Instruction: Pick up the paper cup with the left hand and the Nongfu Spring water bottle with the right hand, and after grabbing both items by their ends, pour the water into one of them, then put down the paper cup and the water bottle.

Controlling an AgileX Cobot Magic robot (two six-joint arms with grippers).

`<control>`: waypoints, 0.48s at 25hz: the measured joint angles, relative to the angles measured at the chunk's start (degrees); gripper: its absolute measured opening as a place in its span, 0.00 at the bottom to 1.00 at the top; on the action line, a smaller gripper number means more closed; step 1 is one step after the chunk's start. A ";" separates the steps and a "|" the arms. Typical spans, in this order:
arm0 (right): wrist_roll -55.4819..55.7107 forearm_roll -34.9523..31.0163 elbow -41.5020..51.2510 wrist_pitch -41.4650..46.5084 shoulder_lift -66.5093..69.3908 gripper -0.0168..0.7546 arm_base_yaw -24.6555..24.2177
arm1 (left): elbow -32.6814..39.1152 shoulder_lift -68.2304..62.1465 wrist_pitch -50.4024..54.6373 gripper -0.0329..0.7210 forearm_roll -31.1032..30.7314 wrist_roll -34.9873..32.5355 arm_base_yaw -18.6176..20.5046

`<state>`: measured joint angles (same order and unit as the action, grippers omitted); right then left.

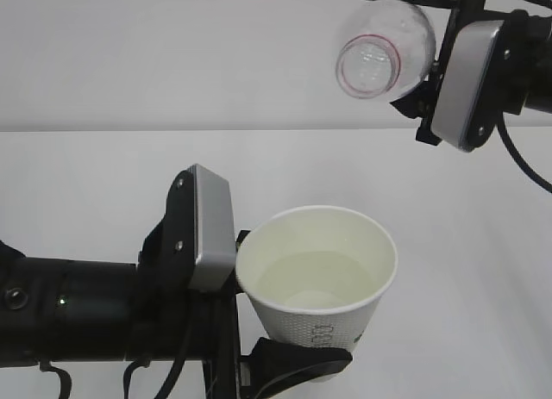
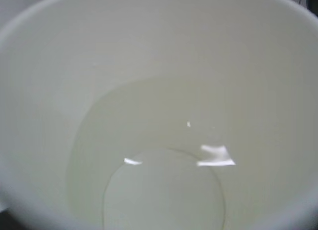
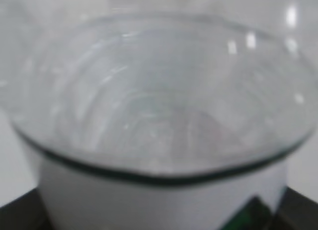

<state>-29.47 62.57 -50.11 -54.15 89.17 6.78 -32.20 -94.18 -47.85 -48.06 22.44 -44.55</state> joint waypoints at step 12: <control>4.21 0.00 0.00 0.00 0.00 0.71 0.00 | 0.00 0.00 0.00 0.76 0.00 -0.04 0.00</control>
<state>-25.26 62.57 -50.11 -54.15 89.17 6.78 -32.20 -94.18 -47.85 -48.06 22.40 -44.55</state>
